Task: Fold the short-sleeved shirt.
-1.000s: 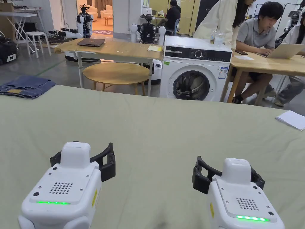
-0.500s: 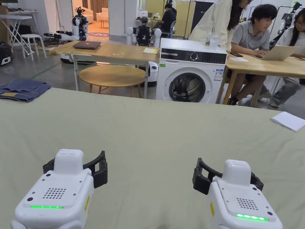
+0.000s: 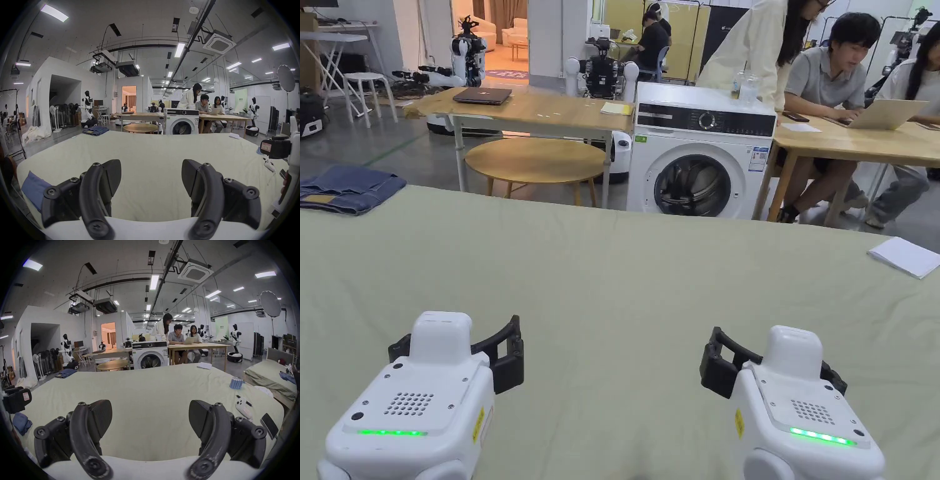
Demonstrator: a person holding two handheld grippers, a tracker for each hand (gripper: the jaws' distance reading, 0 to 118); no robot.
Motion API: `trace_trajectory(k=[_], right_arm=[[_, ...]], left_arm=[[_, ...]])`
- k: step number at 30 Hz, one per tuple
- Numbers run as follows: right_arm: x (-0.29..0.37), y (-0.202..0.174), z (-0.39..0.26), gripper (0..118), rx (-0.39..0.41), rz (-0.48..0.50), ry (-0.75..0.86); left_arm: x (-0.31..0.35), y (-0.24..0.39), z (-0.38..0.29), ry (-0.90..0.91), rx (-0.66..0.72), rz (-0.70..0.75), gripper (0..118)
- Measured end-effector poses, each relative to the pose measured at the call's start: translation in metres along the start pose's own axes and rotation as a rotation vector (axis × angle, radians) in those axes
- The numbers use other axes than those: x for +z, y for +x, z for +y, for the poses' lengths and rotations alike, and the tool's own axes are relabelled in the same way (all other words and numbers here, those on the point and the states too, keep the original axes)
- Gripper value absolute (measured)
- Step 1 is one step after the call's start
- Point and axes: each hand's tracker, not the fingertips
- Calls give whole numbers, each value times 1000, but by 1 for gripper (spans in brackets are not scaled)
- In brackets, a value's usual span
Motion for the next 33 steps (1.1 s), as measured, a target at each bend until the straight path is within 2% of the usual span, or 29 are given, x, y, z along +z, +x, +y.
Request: trace_trajectory(k=[4, 7, 11, 16, 33], right_arm=[[0, -2, 2, 98, -16, 34, -9], [0, -7, 4, 98, -30, 23, -19], [1, -16, 3, 98, 28, -48, -16], [1, -22, 2, 98, 56, -50, -3], [-6, -13, 1, 98, -10, -23, -53]], left_arm=[[-4, -4, 0, -8, 8, -35, 77], [-6, -4, -1, -27, 37, -27, 77], [-3, -3, -10, 14, 51, -20, 77], [-1, 2, -11, 29, -11, 5, 77], [-3, -1, -6, 18, -36, 3, 77]])
